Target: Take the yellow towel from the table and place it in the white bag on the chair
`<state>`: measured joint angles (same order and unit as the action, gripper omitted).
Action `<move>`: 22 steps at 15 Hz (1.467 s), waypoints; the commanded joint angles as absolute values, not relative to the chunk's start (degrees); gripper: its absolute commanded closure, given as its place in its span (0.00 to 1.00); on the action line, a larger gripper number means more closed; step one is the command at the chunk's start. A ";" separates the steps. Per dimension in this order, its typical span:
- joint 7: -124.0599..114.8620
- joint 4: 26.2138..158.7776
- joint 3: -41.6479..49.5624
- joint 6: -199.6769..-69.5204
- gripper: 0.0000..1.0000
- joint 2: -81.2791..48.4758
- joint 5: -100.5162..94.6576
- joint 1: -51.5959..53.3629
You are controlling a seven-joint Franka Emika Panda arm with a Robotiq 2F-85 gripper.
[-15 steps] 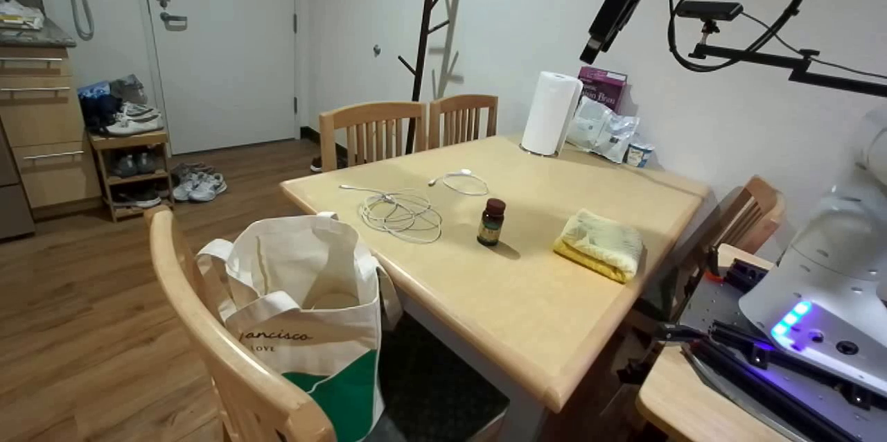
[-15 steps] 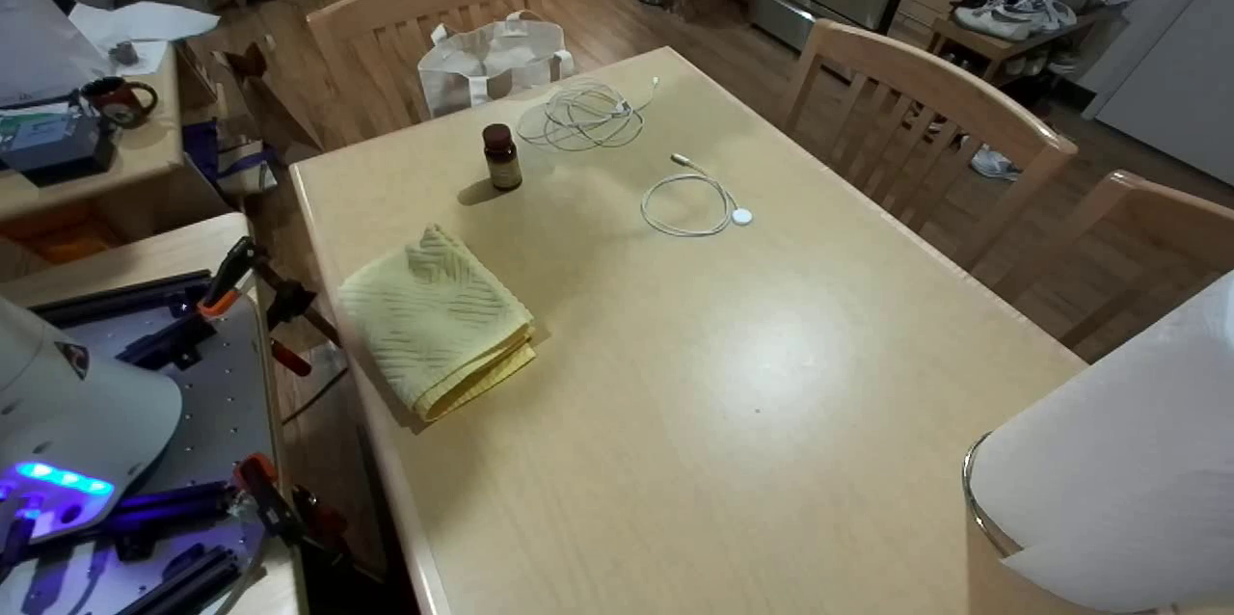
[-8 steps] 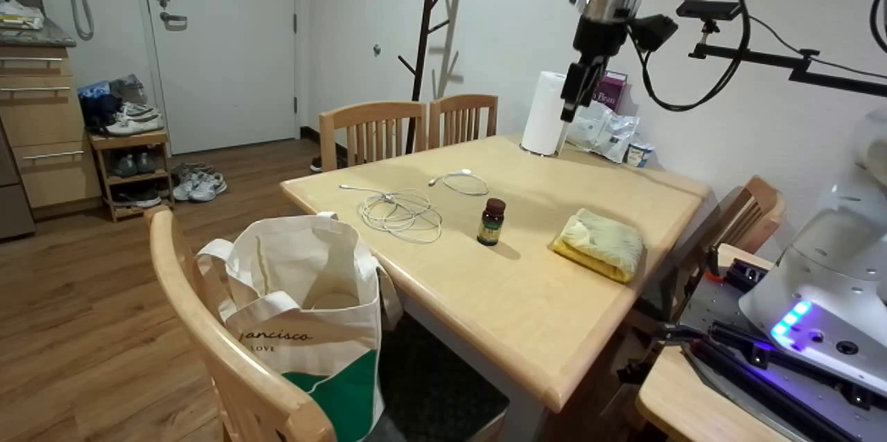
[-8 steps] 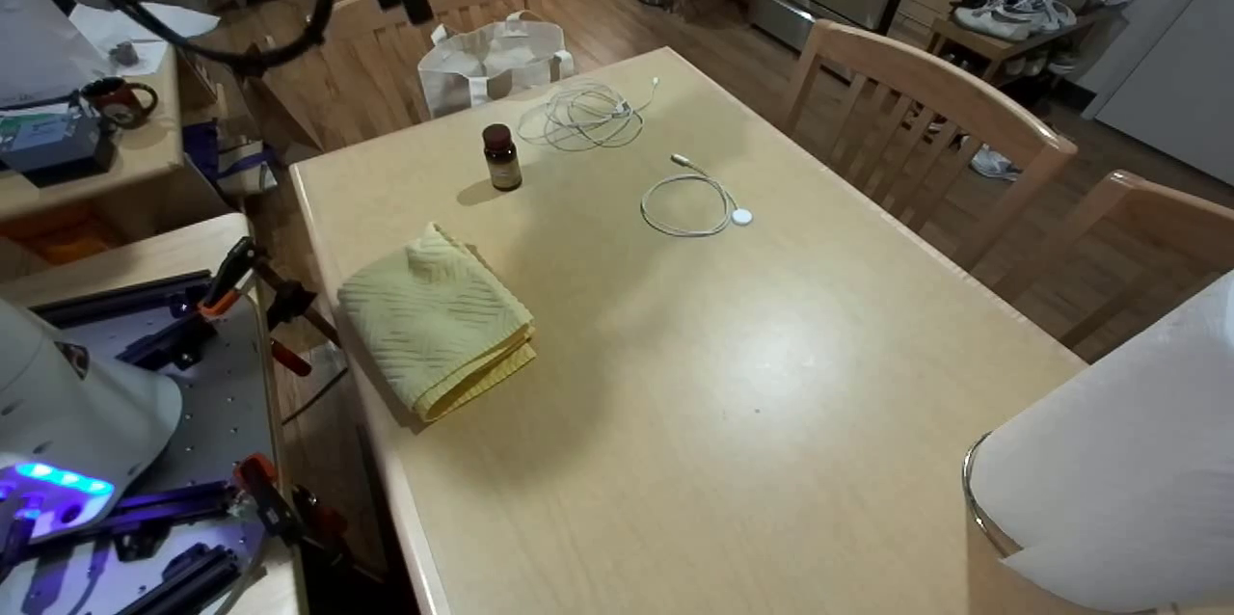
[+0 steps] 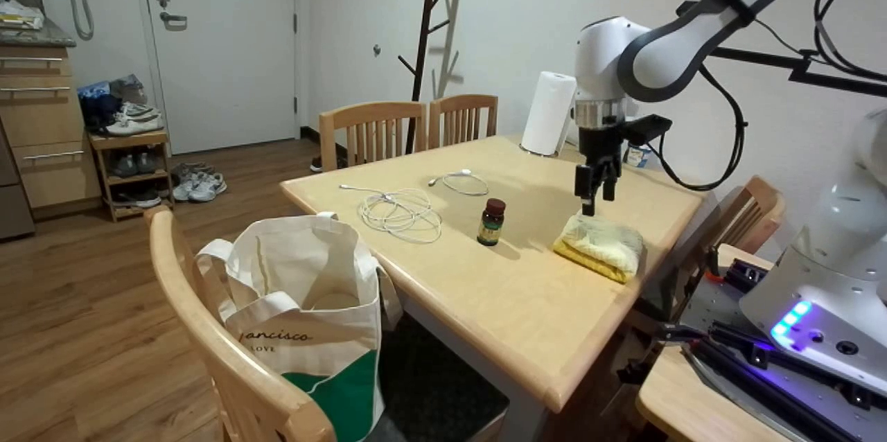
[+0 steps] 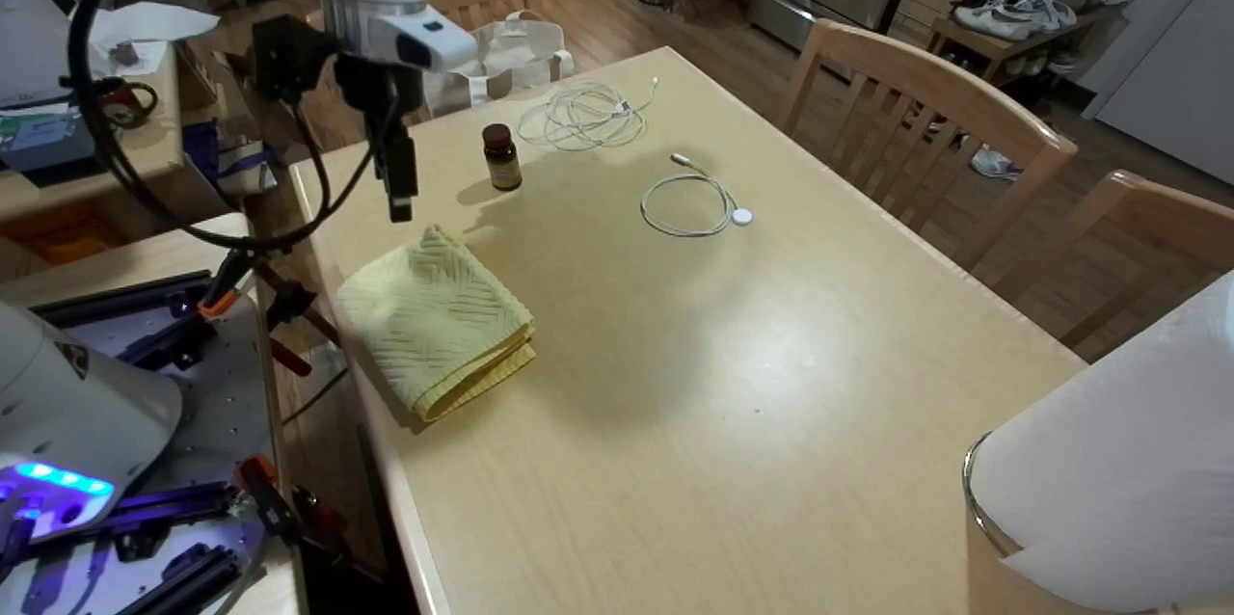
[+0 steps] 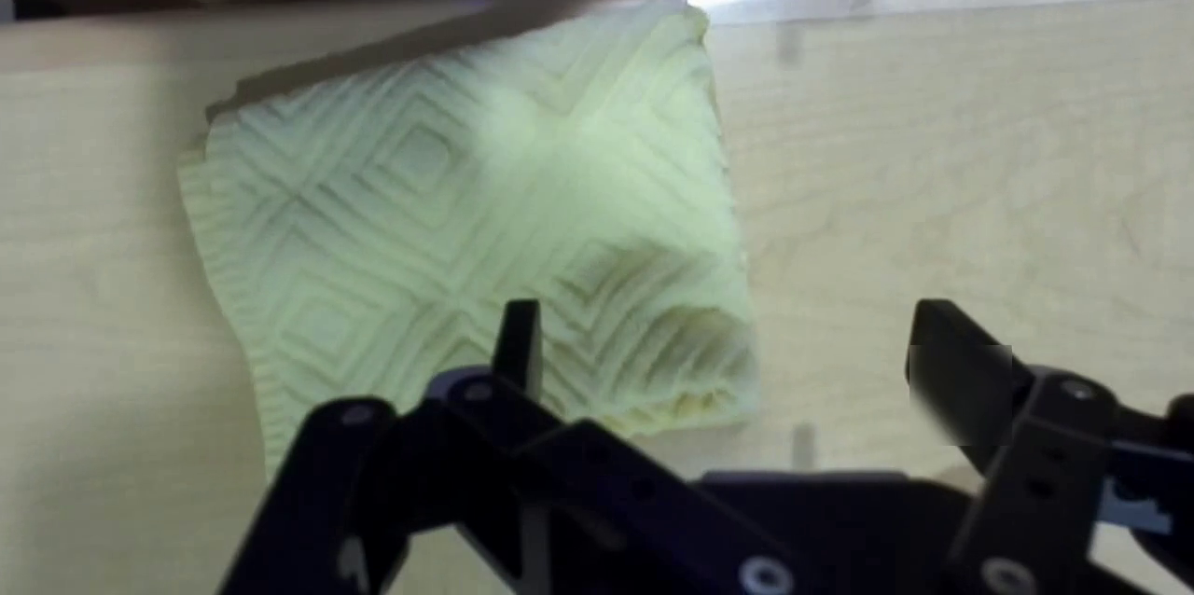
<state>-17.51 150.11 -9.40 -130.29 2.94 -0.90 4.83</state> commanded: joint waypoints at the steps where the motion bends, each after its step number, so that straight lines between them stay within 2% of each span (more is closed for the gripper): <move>1: -19.31 155.49 -8.92 -136.05 0.00 2.14 3.39 6.02; 6: -20.72 161.19 -8.69 -149.72 0.00 -2.59 2.30 6.44; 11: -37.51 159.82 -3.68 -157.69 0.00 -9.42 -12.37 9.09; 12: -39.42 159.47 -2.27 -157.05 0.25 -10.23 -14.24 10.16; 13: -39.96 159.11 -1.35 -157.78 0.26 -11.47 -14.87 10.72; 17: -33.13 159.30 -3.17 -159.17 0.53 -11.27 -5.55 9.05; 22: -18.42 159.54 -8.05 -158.18 0.85 -1.58 9.86 7.49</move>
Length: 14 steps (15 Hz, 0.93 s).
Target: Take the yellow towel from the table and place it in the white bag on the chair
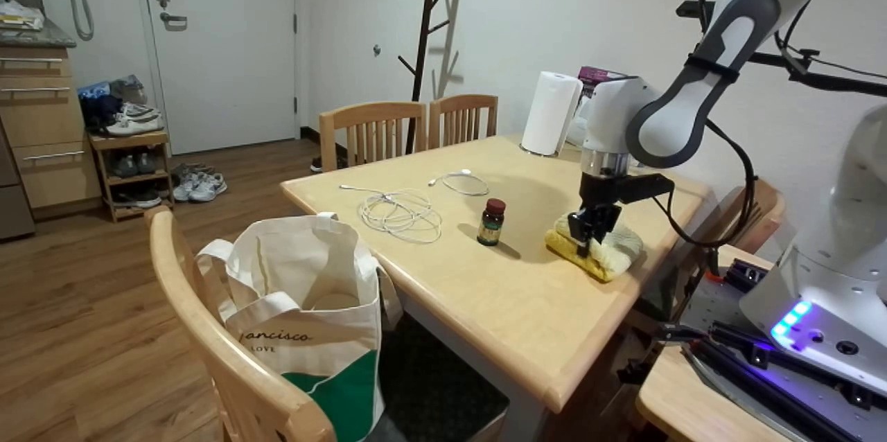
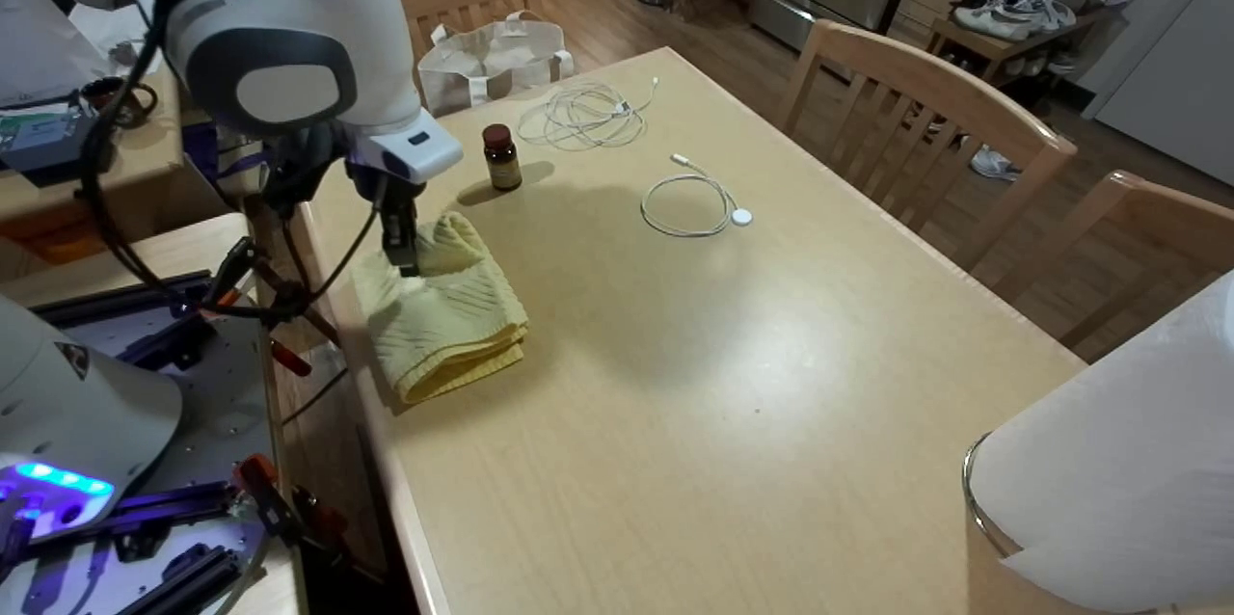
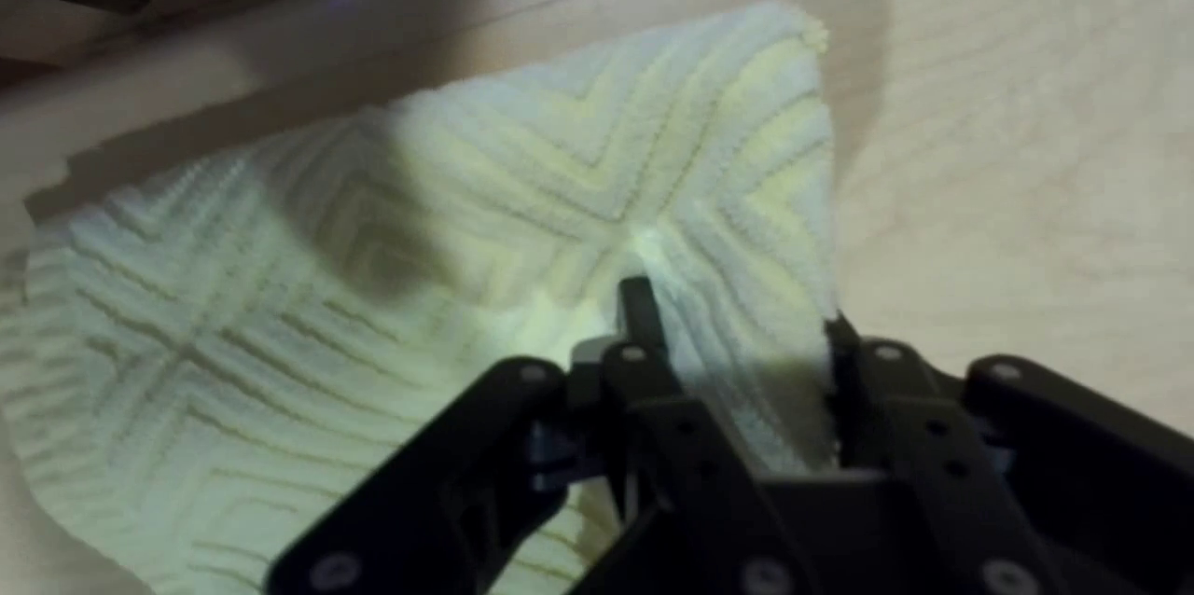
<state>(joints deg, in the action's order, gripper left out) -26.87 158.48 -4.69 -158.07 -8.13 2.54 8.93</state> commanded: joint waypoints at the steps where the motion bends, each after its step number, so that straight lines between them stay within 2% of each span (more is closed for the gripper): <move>1: -17.72 159.30 -7.90 -157.31 0.93 0.96 10.36 8.11; 5: -15.87 157.88 -7.07 -152.58 1.00 9.92 10.14 8.45; 7: -18.16 156.70 -7.06 -149.07 0.95 11.99 8.37 7.85; 8: -19.59 156.20 -7.71 -147.18 0.74 12.10 5.89 7.25; 9: -20.76 155.95 -8.22 -145.31 0.72 12.44 4.34 6.74; 14: -24.70 153.94 -10.72 -140.77 0.41 8.74 -0.62 6.67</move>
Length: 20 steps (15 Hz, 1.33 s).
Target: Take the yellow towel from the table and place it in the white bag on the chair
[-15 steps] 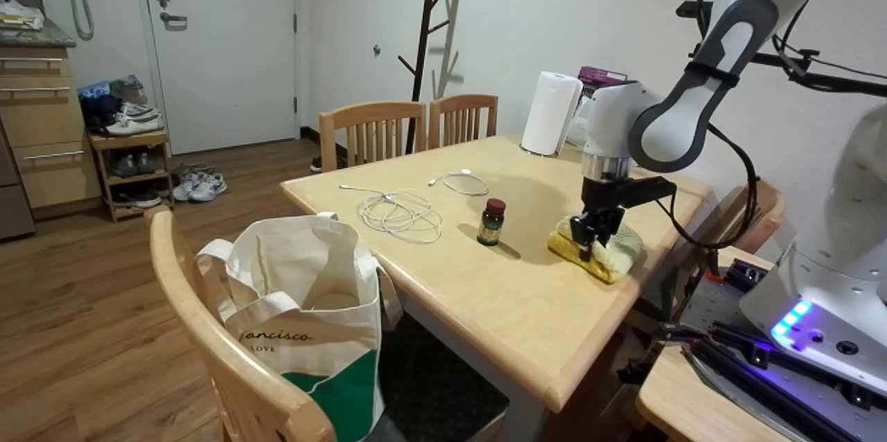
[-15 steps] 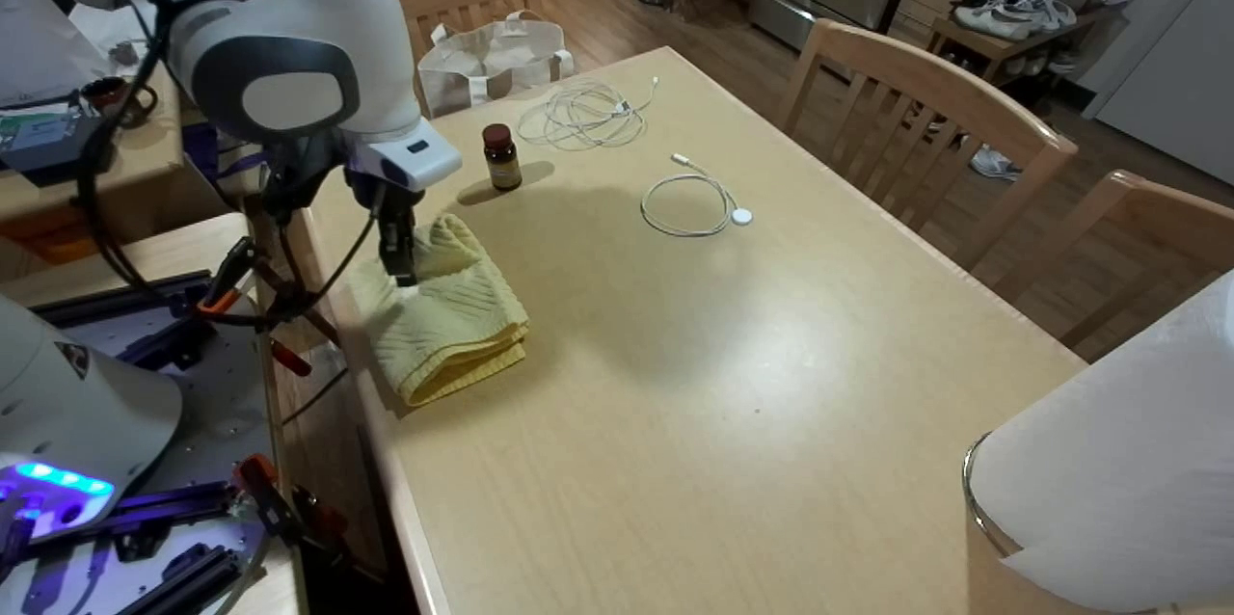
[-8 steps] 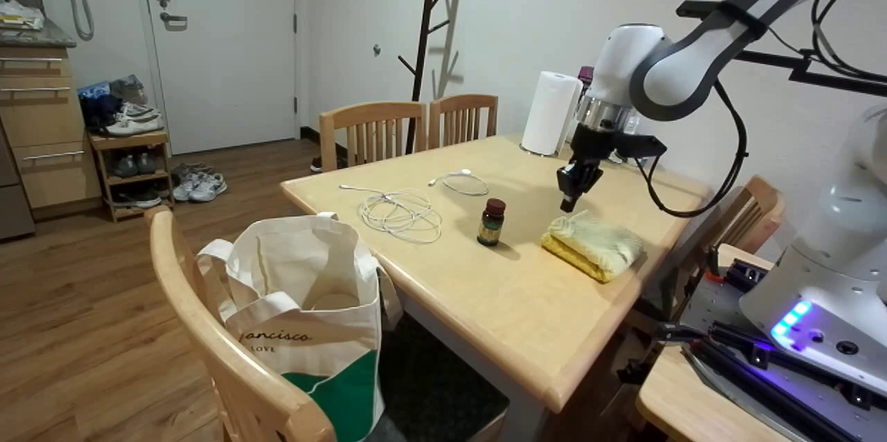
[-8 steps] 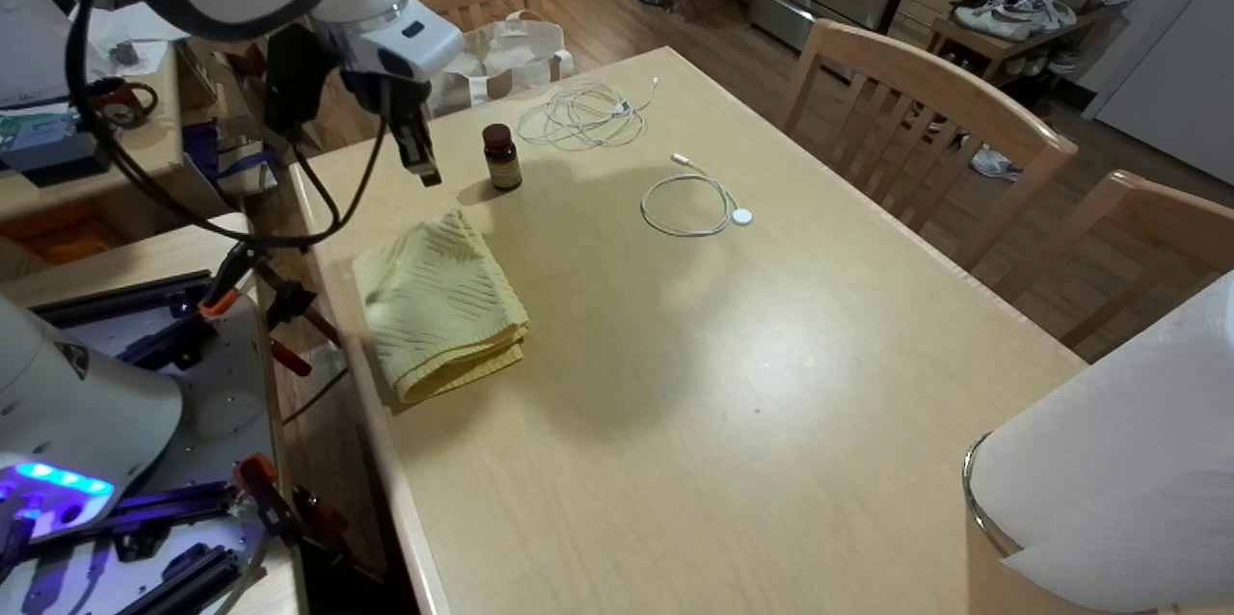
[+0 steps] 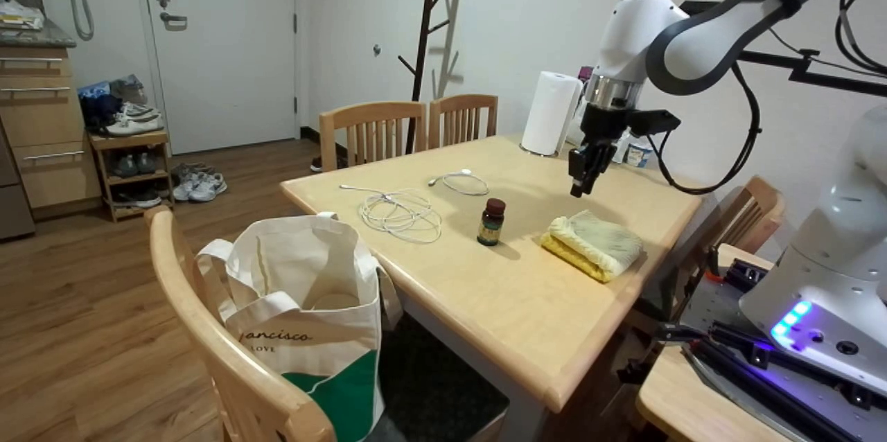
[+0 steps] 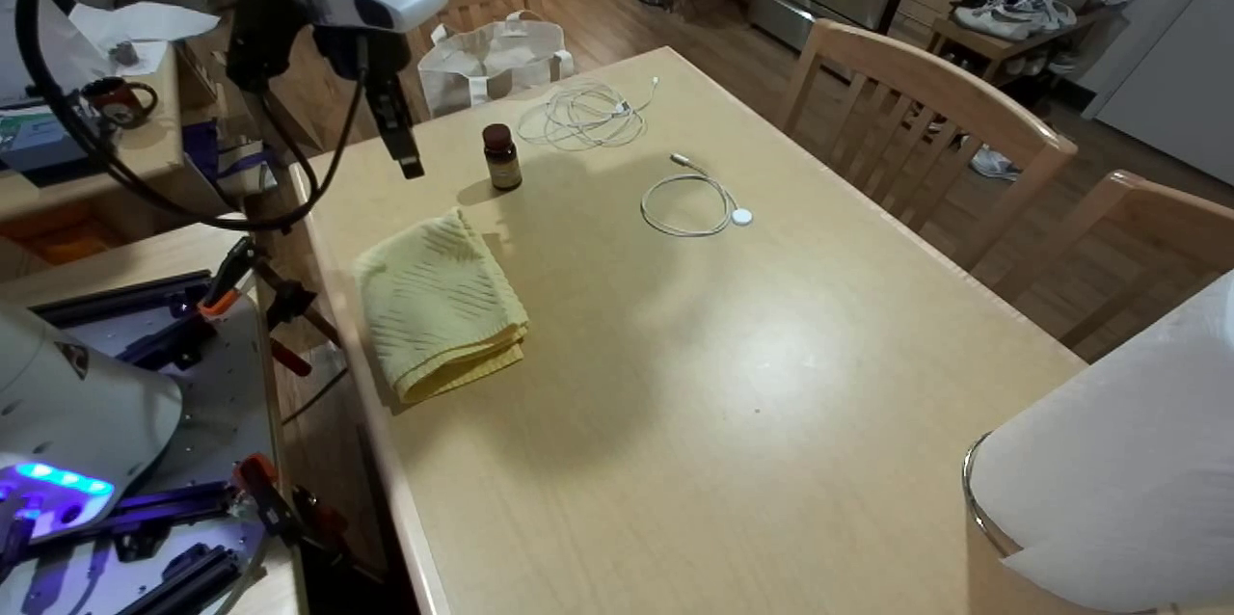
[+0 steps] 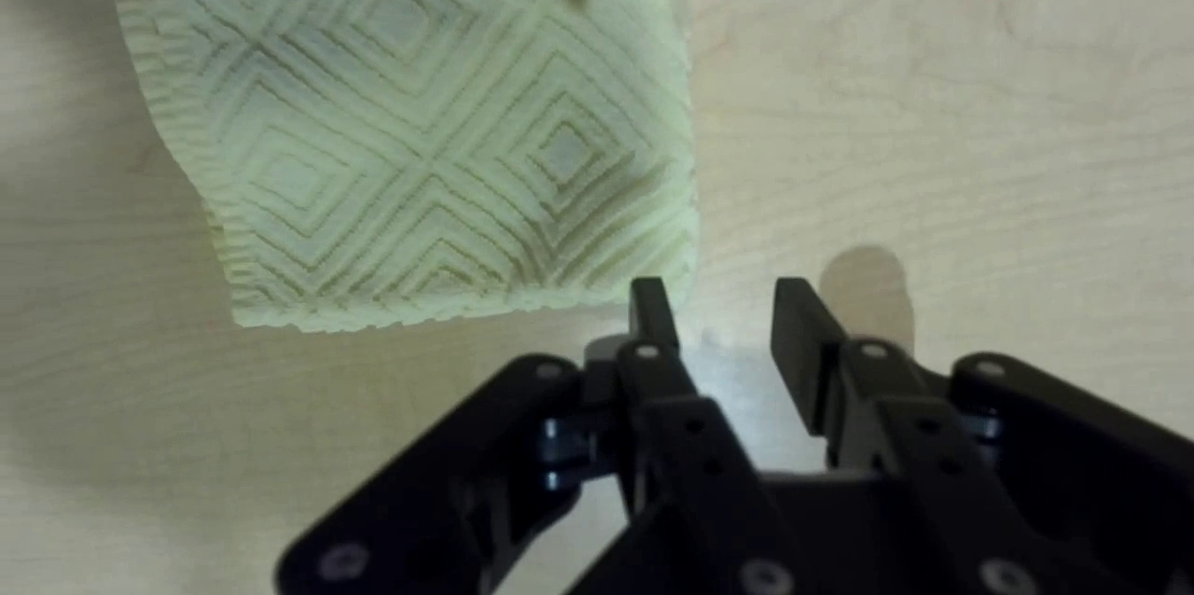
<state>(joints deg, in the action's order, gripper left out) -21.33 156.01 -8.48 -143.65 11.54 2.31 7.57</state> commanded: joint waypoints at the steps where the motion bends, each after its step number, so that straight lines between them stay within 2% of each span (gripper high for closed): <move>1: -26.98 153.42 -11.45 -140.30 0.34 7.57 -2.42 6.40; 6: -36.90 149.52 -12.01 -137.80 0.02 -0.53 -10.60 6.79; 8: -41.01 147.28 -11.10 -135.87 0.00 -4.06 -13.83 7.65; 19: -38.77 142.97 -6.99 -133.33 0.00 -16.83 -2.91 9.64; 20: -38.47 142.77 -6.58 -133.64 0.25 -17.45 -1.92 9.44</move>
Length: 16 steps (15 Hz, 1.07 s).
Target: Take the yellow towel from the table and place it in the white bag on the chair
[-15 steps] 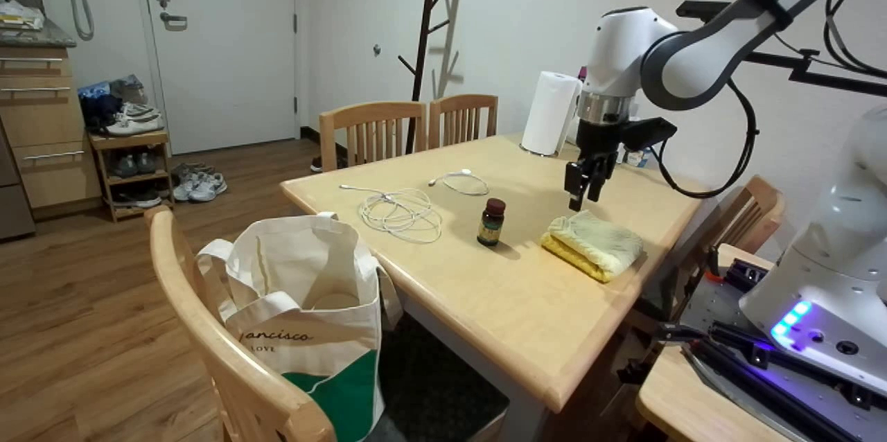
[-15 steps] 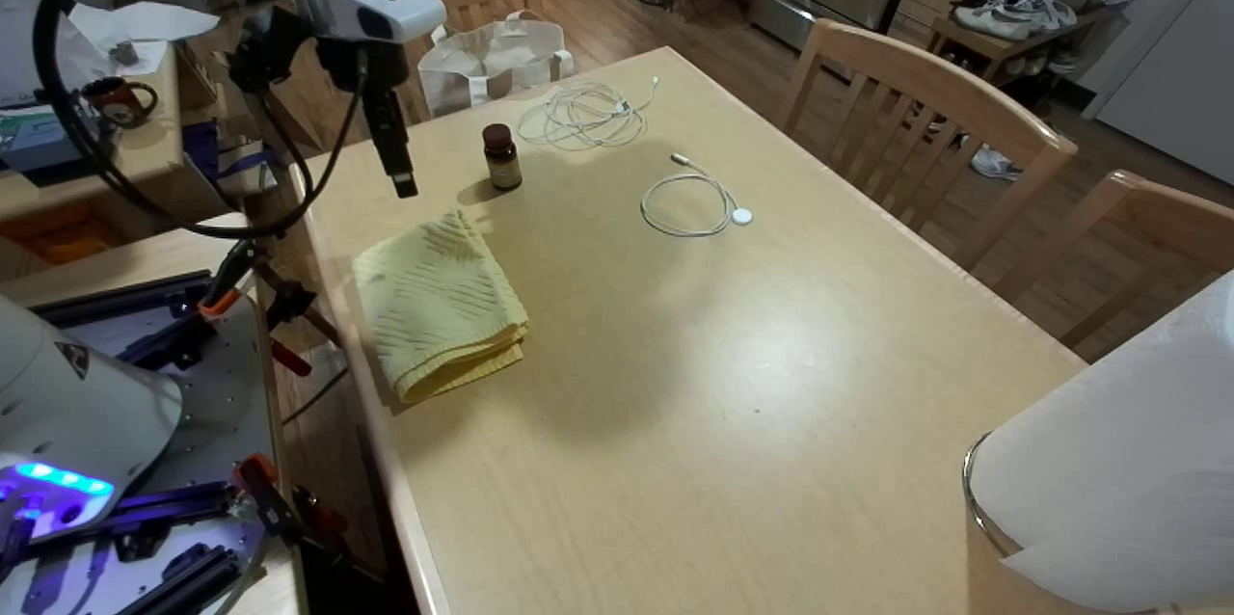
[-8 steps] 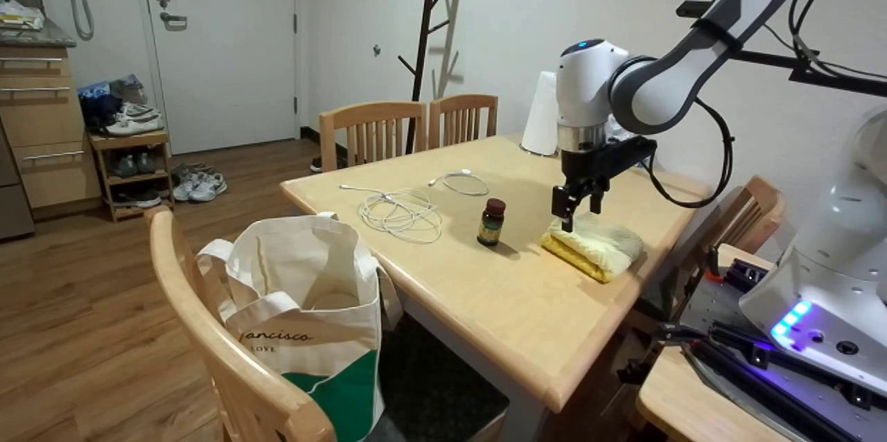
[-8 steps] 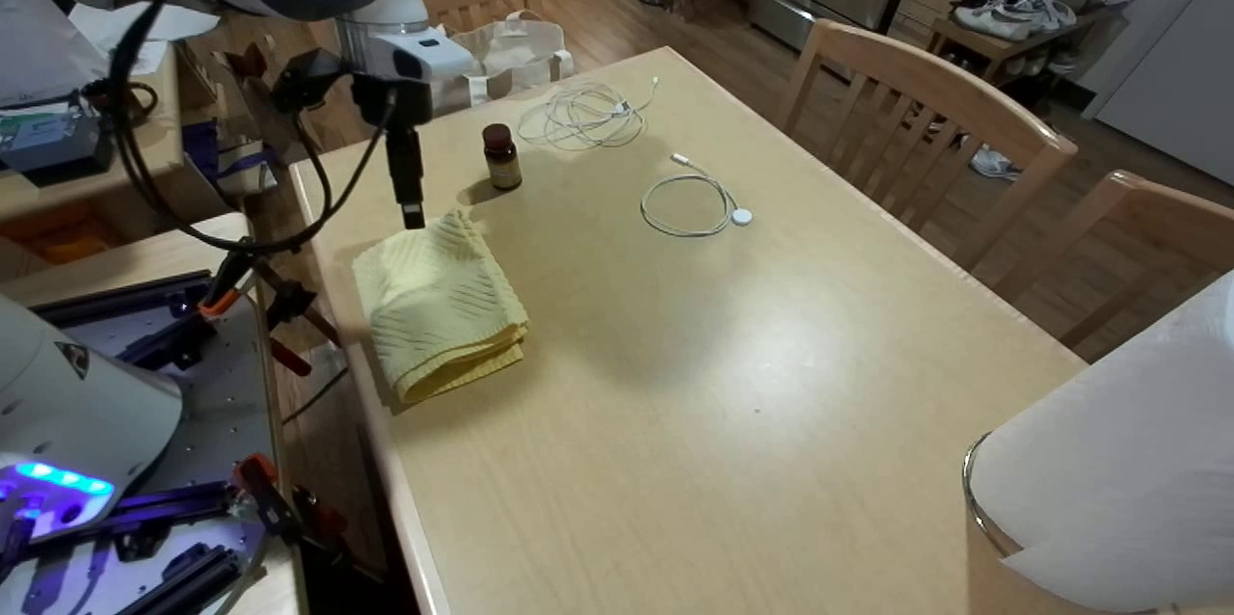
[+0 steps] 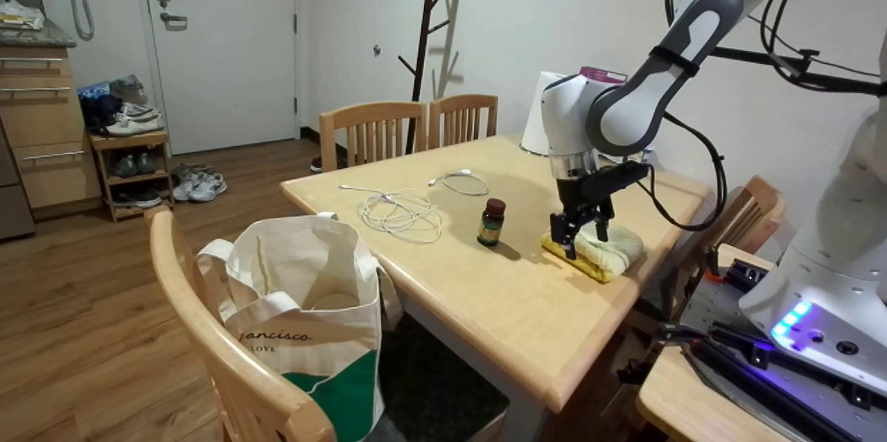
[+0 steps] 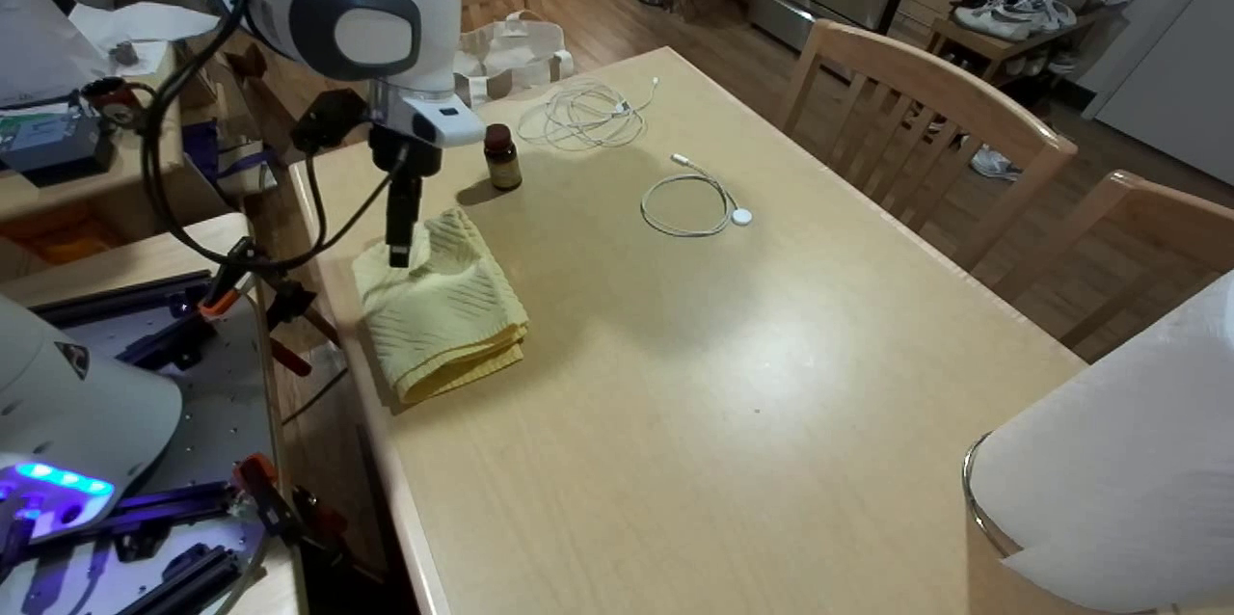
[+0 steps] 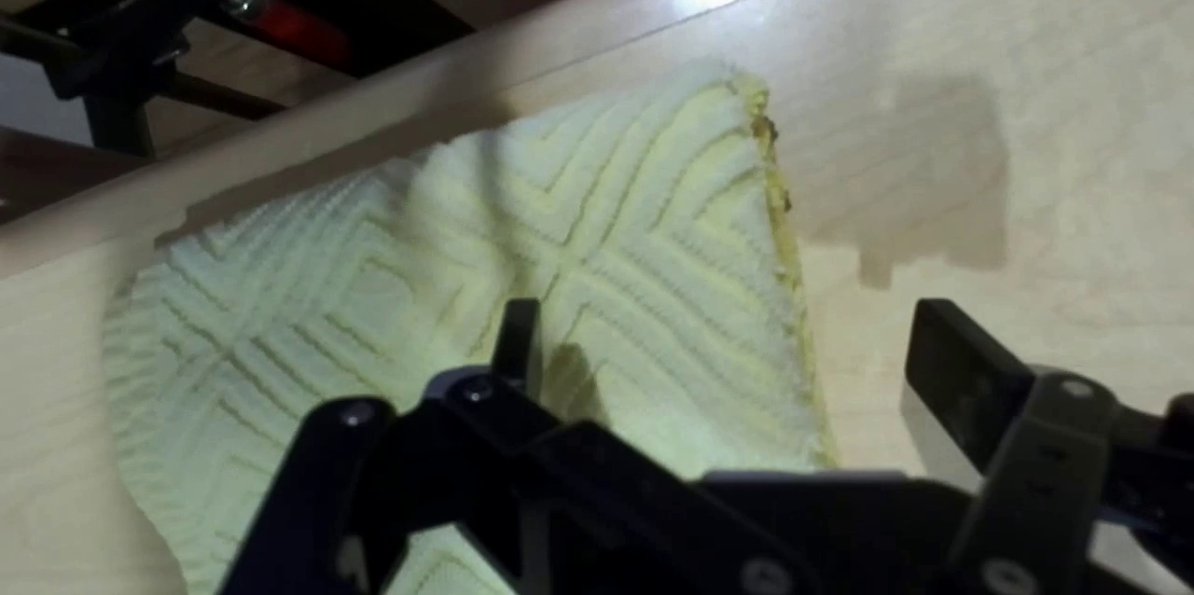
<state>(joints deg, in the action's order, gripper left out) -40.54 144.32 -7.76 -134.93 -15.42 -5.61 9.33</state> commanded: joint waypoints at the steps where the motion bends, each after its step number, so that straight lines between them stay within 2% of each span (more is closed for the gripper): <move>1: -38.61 142.69 -6.13 -133.66 0.27 -17.64 -1.22 9.41; 6: -38.25 143.02 -4.68 -134.60 0.61 -17.21 -0.51 9.67; 12: -36.54 143.75 -4.90 -136.48 0.97 -17.42 0.58 9.33; 13: -35.91 143.80 -5.03 -136.79 1.00 -17.45 0.96 9.26; 16: -31.36 144.28 -5.82 -138.26 0.97 -16.63 4.07 8.36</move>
<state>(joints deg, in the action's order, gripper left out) -37.26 143.15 -4.91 -135.64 -17.43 -0.34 9.29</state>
